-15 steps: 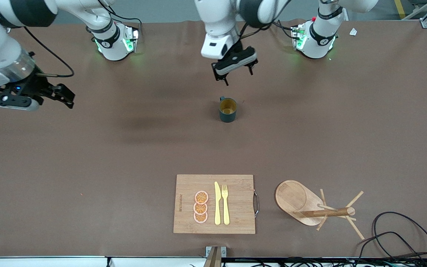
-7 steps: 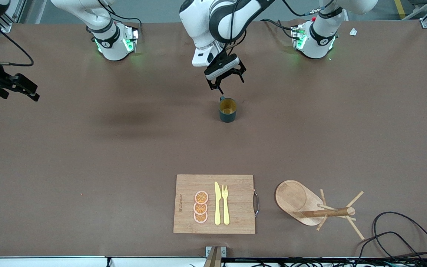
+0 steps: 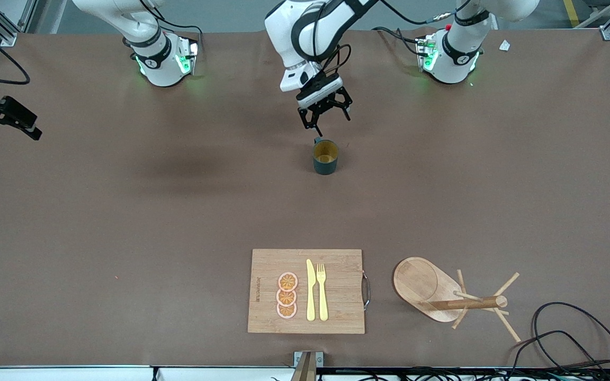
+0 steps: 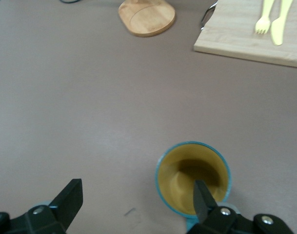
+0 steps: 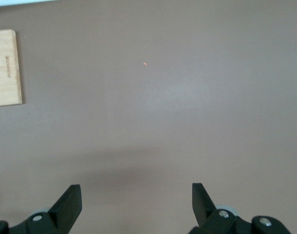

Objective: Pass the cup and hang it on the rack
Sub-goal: 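Lower the left gripper and grasp the teal mug handle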

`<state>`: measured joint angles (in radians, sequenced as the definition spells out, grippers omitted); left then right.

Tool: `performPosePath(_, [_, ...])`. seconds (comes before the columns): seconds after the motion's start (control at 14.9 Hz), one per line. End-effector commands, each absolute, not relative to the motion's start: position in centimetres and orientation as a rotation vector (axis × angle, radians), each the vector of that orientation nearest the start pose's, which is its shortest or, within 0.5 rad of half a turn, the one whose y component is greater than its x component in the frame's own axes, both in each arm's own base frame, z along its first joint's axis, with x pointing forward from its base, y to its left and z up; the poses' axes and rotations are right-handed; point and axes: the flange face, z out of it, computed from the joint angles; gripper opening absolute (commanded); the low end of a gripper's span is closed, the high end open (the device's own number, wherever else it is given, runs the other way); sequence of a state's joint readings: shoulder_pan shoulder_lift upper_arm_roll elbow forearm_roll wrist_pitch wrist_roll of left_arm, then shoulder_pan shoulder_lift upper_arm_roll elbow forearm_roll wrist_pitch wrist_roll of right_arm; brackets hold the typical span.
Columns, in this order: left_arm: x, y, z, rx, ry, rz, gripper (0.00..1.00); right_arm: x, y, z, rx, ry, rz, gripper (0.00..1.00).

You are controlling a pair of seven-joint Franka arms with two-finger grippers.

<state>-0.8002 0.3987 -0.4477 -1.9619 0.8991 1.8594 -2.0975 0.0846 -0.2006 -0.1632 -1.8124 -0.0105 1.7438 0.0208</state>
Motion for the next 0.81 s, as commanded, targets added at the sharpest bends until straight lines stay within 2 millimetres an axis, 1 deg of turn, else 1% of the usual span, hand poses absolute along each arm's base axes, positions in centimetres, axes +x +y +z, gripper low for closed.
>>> performPosePath(0.0, [23.3,-53.8,23.3,-2.636,-0.508,-1.013,1.00,52.0,-4.3,64.6,-3.105,0.132,-0.225,1.00])
performPosePath(0.07, [22.5,-54.3,22.5,-2.644,-0.521,-1.052,1.00,52.4,-4.4,64.7,-3.107,0.132,-0.214,1.00])
performPosePath(0.2, [22.0,-54.7,21.2,-2.649,-0.548,-1.108,1.00,52.9,-4.3,64.8,-3.111,0.130,-0.205,1.00])
performPosePath(0.27, [21.7,-54.8,20.9,-2.652,-0.554,-1.120,0.99,52.9,-4.2,65.2,-3.110,0.125,-0.214,1.00])
performPosePath(0.34, [21.5,-54.9,20.8,-2.655,-0.556,-1.129,0.99,52.9,-4.1,65.2,-3.110,0.130,-0.214,1.00])
performPosePath(0.4, [21.0,-55.4,20.2,-2.662,-0.559,-1.133,0.98,52.9,-4.2,65.1,-3.111,0.132,-0.209,1.00])
performPosePath(0.47, [20.9,-55.7,19.6,-2.668,-0.560,-1.152,0.94,52.8,-4.3,65.1,-3.112,0.134,-0.209,1.00])
performPosePath(0.61, [21.0,-55.7,18.2,-2.665,-0.545,-1.182,0.88,52.9,-4.6,65.0,-3.112,0.139,-0.210,1.00])
performPosePath(0.74, [21.5,-56.0,17.7,-2.665,-0.540,-1.193,0.81,52.9,-4.4,65.0,-3.112,0.137,-0.209,1.00])
